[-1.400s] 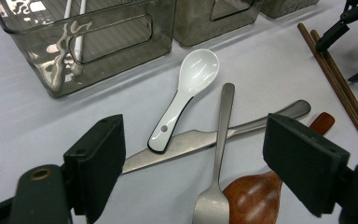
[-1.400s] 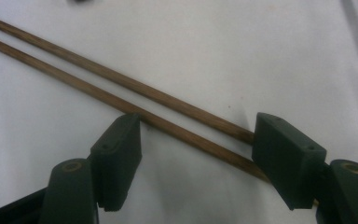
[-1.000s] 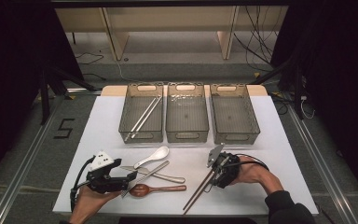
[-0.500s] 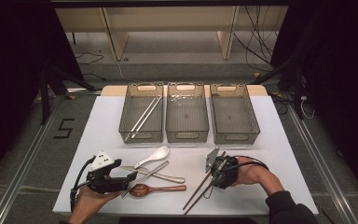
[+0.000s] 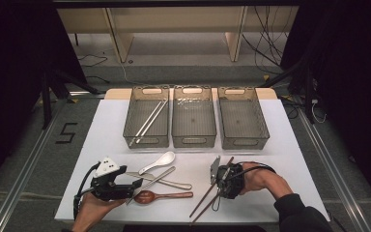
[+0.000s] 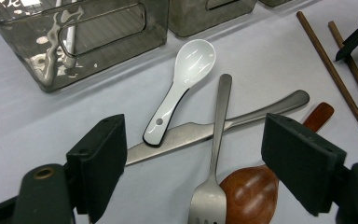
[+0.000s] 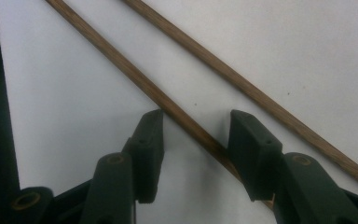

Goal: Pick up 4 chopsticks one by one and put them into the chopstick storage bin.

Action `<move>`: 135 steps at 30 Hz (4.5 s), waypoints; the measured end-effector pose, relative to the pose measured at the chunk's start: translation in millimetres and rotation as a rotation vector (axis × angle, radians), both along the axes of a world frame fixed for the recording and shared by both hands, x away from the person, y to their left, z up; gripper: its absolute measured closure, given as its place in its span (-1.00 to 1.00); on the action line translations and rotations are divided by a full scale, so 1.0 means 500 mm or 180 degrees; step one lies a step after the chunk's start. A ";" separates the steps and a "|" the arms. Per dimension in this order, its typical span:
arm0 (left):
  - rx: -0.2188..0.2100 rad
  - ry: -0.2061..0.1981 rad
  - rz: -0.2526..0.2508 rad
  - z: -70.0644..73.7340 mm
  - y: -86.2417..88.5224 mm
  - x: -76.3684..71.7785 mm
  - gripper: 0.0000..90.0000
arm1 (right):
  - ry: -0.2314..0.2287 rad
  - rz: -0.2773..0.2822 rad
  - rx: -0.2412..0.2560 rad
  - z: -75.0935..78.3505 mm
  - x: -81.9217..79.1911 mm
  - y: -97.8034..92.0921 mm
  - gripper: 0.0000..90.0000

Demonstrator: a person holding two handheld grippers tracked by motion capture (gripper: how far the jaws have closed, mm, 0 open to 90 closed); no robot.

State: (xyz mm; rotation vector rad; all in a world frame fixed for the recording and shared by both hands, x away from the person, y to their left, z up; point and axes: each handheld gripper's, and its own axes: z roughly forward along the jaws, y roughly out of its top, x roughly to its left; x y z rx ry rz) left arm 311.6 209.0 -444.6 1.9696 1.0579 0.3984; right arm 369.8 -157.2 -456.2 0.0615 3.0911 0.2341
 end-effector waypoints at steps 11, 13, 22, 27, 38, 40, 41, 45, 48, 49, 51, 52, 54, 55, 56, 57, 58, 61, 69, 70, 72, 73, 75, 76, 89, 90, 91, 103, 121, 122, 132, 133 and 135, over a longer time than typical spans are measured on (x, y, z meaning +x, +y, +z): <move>-0.0014 0.0001 0.0009 0.000 0.000 -0.001 -0.51 | 0.0034 0.0028 -0.0046 0.002 -0.010 0.005 0.55; 0.0001 0.0001 -0.0001 0.000 0.001 0.000 -0.51 | 0.0005 0.0087 -0.0041 0.001 -0.013 0.006 0.61; 0.0010 0.0005 -0.0005 0.000 -0.001 0.000 -0.51 | -0.0054 0.0283 -0.0143 0.002 -0.025 0.016 0.77; 0.0018 0.0001 -0.0009 0.000 0.001 0.000 -0.51 | -0.0077 0.0411 -0.0166 0.003 -0.030 0.018 0.88; 0.0005 0.0006 0.0001 -0.001 0.002 0.001 -0.51 | -0.0101 0.0588 -0.0115 0.013 -0.043 0.007 0.89; -0.0011 -0.0010 0.0013 -0.001 0.002 0.001 -0.51 | -0.0118 0.0565 -0.0015 0.022 -0.043 0.001 0.89; -0.0017 -0.0021 0.0019 -0.001 0.003 0.000 -0.51 | -0.0125 0.0548 0.0024 0.027 -0.043 -0.003 0.89; -0.0083 -0.0040 0.0029 -0.001 0.006 0.001 -0.51 | -0.0185 0.0403 0.0247 0.048 -0.039 -0.016 0.90; -0.0120 -0.0064 0.0045 -0.001 0.008 0.001 -0.51 | -0.0238 0.0203 0.0462 0.066 -0.029 -0.023 0.90; -0.0122 -0.0076 0.0047 -0.001 0.009 0.000 -0.51 | -0.0247 0.0129 0.0526 0.072 -0.026 -0.025 0.89; -0.0133 -0.0103 0.0044 0.000 0.009 -0.001 -0.51 | -0.0330 0.0010 0.0663 0.079 -0.018 -0.025 0.89; -0.0138 -0.0111 0.0046 0.001 0.009 -0.001 -0.51 | -0.0350 -0.0042 0.0727 0.082 -0.013 -0.025 0.89; -0.0136 -0.0124 0.0051 0.001 0.009 -0.002 -0.51 | -0.0417 -0.0195 0.0836 0.086 -0.004 -0.023 0.89; -0.0152 -0.0120 0.0055 0.001 0.009 -0.003 -0.51 | -0.0430 -0.0249 0.0883 0.089 0.000 -0.022 0.89; -0.0159 -0.0123 0.0060 0.001 0.009 -0.003 -0.51 | -0.0449 -0.0315 0.0907 0.091 0.003 -0.019 0.89; -0.0154 -0.0131 0.0063 0.001 0.010 -0.002 -0.51 | -0.0480 -0.0347 0.0907 0.093 0.006 -0.017 0.89; -0.0158 -0.0140 0.0071 0.001 0.010 -0.003 -0.51 | -0.0499 -0.0402 0.0919 0.095 0.008 -0.013 0.89; -0.0170 -0.0171 0.0083 0.003 0.009 -0.004 -0.51 | -0.0517 -0.0567 0.1028 0.102 0.017 -0.005 0.89; -0.0212 -0.0243 0.0094 0.004 0.005 -0.011 -0.51 | -0.0542 -0.0934 0.1354 0.119 0.037 0.030 0.89; -0.0228 -0.0253 0.0108 0.004 0.005 -0.012 -0.51 | -0.0535 -0.0986 0.1394 0.121 0.040 0.034 0.89; -0.0237 -0.0259 0.0114 0.004 0.006 -0.012 -0.51 | -0.0518 -0.1077 0.1448 0.123 0.046 0.041 0.89; -0.0249 -0.0265 0.0128 0.004 0.006 -0.013 -0.51 | -0.0508 -0.1112 0.1485 0.123 0.048 0.045 0.89; -0.0257 -0.0277 0.0133 0.004 0.007 -0.013 -0.51 | -0.0505 -0.1176 0.1536 0.125 0.051 0.051 0.89; -0.0262 -0.0283 0.0138 0.004 0.007 -0.013 -0.51 | -0.0503 -0.1217 0.1569 0.126 0.052 0.053 0.89; -0.0290 -0.0244 0.0105 0.008 -0.005 -0.014 -0.52 | -0.0400 -0.1668 0.1945 0.129 0.057 0.080 0.89; -0.0303 -0.0244 0.0099 0.009 -0.007 -0.014 -0.52 | -0.0399 -0.1681 0.1978 0.129 0.057 0.081 0.89; -0.0319 -0.0235 0.0085 0.011 -0.010 -0.013 -0.52 | -0.0397 -0.1717 0.1997 0.129 0.057 0.083 0.89; -0.0615 0.0090 -0.0197 0.035 -0.098 0.012 -0.51 | -0.0107 -0.2038 0.2454 0.136 0.049 0.089 0.89; -0.0843 0.0471 -0.0405 0.032 -0.224 0.071 -0.25 | -0.0088 -0.2089 0.2603 0.137 0.029 0.107 0.89; -0.0836 0.0473 -0.0407 0.031 -0.226 0.073 -0.21 | -0.0091 -0.2091 0.2604 0.137 0.029 0.107 0.89; -0.0992 0.0561 -0.0496 0.026 -0.245 0.084 0.17 | -0.0070 -0.2124 0.2687 0.133 0.023 0.110 0.89; -0.0989 0.0560 -0.0502 0.026 -0.246 0.084 0.20 | -0.0074 -0.2125 0.2692 0.133 0.022 0.110 0.89; -0.1006 0.0559 -0.0510 0.025 -0.246 0.085 0.26 | -0.0063 -0.2125 0.2710 0.134 0.020 0.110 0.89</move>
